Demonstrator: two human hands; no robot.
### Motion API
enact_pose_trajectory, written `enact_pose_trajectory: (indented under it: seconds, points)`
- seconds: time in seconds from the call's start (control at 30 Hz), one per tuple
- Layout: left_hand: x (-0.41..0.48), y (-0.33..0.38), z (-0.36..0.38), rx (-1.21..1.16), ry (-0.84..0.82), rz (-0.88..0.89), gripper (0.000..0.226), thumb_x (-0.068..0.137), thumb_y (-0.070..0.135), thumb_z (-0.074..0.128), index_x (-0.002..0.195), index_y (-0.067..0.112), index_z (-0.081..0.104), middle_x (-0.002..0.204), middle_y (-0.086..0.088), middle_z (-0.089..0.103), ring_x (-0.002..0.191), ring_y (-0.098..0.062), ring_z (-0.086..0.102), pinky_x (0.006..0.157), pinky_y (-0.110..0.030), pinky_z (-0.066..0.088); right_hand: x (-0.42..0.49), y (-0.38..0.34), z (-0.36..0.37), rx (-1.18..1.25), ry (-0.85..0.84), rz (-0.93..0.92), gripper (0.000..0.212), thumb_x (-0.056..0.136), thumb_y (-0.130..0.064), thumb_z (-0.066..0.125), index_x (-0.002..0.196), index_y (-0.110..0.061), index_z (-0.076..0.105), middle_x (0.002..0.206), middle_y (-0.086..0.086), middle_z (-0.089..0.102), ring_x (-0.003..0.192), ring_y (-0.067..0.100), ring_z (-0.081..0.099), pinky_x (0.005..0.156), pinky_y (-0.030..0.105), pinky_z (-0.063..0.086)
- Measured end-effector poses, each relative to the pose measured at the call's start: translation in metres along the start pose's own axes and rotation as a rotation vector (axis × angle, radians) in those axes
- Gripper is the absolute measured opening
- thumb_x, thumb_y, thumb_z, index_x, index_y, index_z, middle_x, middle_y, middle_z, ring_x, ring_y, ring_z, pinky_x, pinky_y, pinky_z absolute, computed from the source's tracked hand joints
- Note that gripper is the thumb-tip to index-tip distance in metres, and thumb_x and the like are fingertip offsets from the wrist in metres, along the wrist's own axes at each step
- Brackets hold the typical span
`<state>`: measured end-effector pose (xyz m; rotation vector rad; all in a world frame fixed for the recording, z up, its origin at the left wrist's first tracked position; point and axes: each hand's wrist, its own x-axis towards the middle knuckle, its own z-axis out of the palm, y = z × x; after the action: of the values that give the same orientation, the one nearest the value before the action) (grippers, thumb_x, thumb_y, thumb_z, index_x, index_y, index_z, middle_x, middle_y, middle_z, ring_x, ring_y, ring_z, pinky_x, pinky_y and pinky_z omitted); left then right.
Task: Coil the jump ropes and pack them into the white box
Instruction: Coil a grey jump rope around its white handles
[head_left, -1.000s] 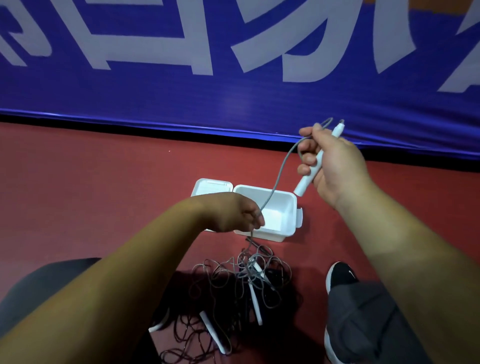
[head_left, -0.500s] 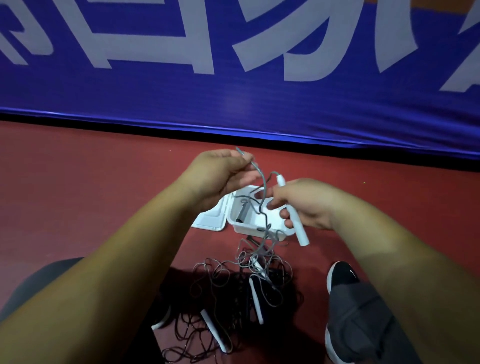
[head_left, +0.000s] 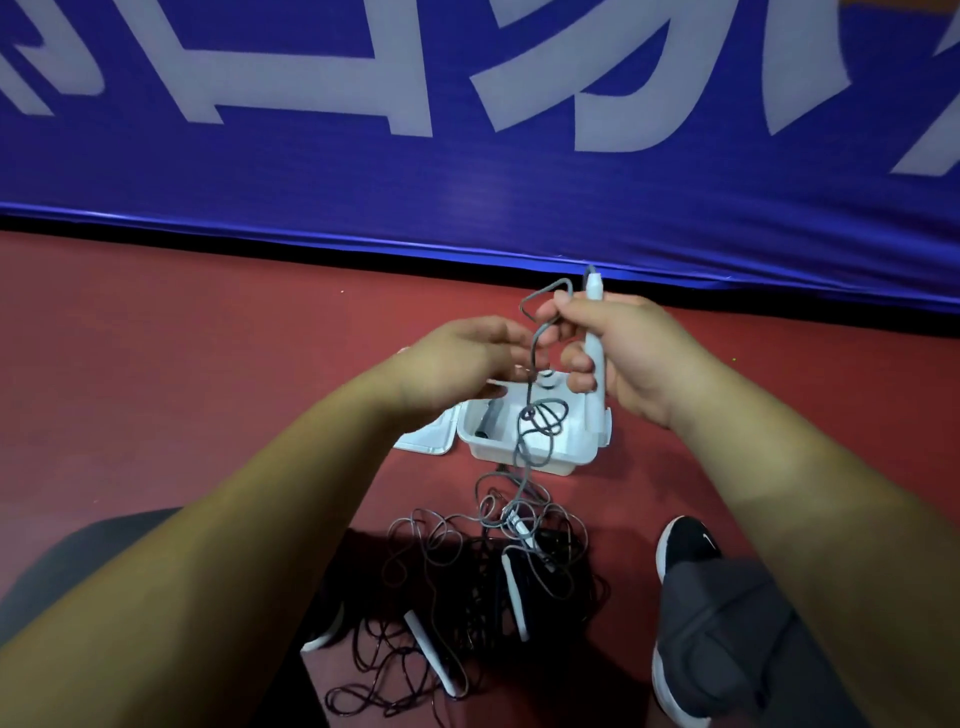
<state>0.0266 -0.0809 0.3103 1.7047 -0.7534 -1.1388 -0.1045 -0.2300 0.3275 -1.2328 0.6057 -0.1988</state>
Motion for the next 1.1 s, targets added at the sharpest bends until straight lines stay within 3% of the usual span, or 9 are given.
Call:
enact_pose_trajectory:
  seconds: [0.2, 0.3, 0.37, 0.47, 0.6, 0.73, 0.87, 0.97, 1.1]
  points:
    - [-0.001, -0.027, 0.014, 0.275, -0.249, -0.089, 0.018, 0.096, 0.020, 0.065, 0.112, 0.024, 0.071, 0.106, 0.006, 0.075, 0.086, -0.005, 0.060, 0.069, -0.021, 0.044, 0.003, -0.008, -0.009, 0.168, 0.041, -0.032, 0.020, 0.109, -0.027, 0.057, 0.100, -0.014, 0.069, 0.084, 0.005, 0.070, 0.051, 0.011, 0.039, 0.048, 0.025, 0.032]
    - [0.000, -0.033, 0.017, 0.281, -0.244, -0.133, 0.029, 0.086, 0.012, 0.062, 0.112, 0.024, 0.067, 0.114, 0.007, 0.078, 0.089, -0.004, 0.063, 0.066, -0.017, 0.044, 0.003, -0.007, -0.012, 0.238, 0.097, -0.061, 0.020, 0.111, -0.026, 0.053, 0.101, -0.015, 0.067, 0.087, 0.004, 0.072, 0.052, 0.010, 0.040, 0.048, 0.023, 0.033]
    - [0.001, -0.037, 0.016, 0.338, -0.223, -0.157, 0.029, 0.082, 0.010, 0.066, 0.107, 0.025, 0.065, 0.103, 0.010, 0.078, 0.088, -0.008, 0.064, 0.074, -0.021, 0.048, 0.004, -0.006, -0.015, 0.294, 0.138, -0.078, 0.020, 0.112, -0.027, 0.052, 0.101, -0.017, 0.066, 0.089, 0.003, 0.073, 0.052, 0.010, 0.042, 0.048, 0.023, 0.035]
    - [0.002, -0.039, 0.012, 0.658, -0.197, -0.148, 0.016, 0.090, 0.019, 0.074, 0.095, 0.030, 0.062, 0.099, 0.010, 0.072, 0.094, -0.011, 0.065, 0.087, -0.027, 0.053, 0.006, -0.007, -0.021, 0.385, 0.203, -0.108, 0.020, 0.112, -0.029, 0.052, 0.101, -0.020, 0.066, 0.090, -0.001, 0.074, 0.053, 0.009, 0.043, 0.049, 0.023, 0.037]
    - [-0.001, -0.038, 0.013, 0.924, -0.205, -0.153, 0.027, 0.099, 0.033, 0.065, 0.081, 0.025, 0.047, 0.085, 0.005, 0.058, 0.079, -0.017, 0.053, 0.063, -0.028, 0.039, 0.009, -0.012, -0.030, 0.541, 0.266, -0.168, 0.018, 0.112, -0.033, 0.053, 0.105, -0.023, 0.066, 0.094, -0.004, 0.076, 0.056, 0.010, 0.043, 0.052, 0.025, 0.037]
    - [0.002, -0.035, 0.011, 0.710, -0.148, -0.104, 0.013, 0.105, 0.031, 0.058, 0.098, 0.020, 0.057, 0.090, 0.005, 0.079, 0.086, -0.016, 0.072, 0.076, -0.030, 0.052, 0.018, -0.009, -0.036, 0.528, 0.338, -0.081, 0.017, 0.113, -0.028, 0.051, 0.106, -0.022, 0.064, 0.097, 0.000, 0.078, 0.050, 0.010, 0.042, 0.050, 0.022, 0.038]
    - [0.004, -0.029, 0.006, 0.404, -0.077, -0.036, 0.017, 0.107, 0.026, 0.059, 0.104, 0.009, 0.059, 0.087, -0.003, 0.081, 0.081, -0.027, 0.079, 0.077, -0.044, 0.061, 0.021, 0.016, -0.036, 0.022, 0.361, 0.297, 0.012, 0.108, -0.011, 0.047, 0.096, -0.013, 0.051, 0.063, 0.005, 0.065, 0.046, 0.011, 0.041, 0.040, 0.020, 0.038]
    - [0.003, -0.023, 0.005, 0.267, -0.046, -0.016, 0.020, 0.107, 0.030, 0.061, 0.109, 0.010, 0.064, 0.086, -0.009, 0.078, 0.076, -0.027, 0.074, 0.075, -0.044, 0.063, 0.011, 0.033, -0.022, -0.171, 0.184, 0.490, 0.006, 0.105, -0.016, 0.054, 0.102, -0.011, 0.056, 0.080, 0.007, 0.061, 0.044, 0.009, 0.039, 0.042, 0.022, 0.038]
    - [-0.001, -0.015, 0.009, 0.111, -0.040, -0.013, 0.022, 0.107, 0.030, 0.061, 0.115, 0.010, 0.067, 0.087, -0.013, 0.072, 0.075, -0.027, 0.069, 0.073, -0.046, 0.064, 0.006, 0.043, -0.010, -0.433, 0.079, 0.412, 0.025, 0.098, -0.018, 0.065, 0.122, -0.010, 0.066, 0.100, 0.007, 0.063, 0.063, 0.016, 0.048, 0.053, 0.029, 0.045]
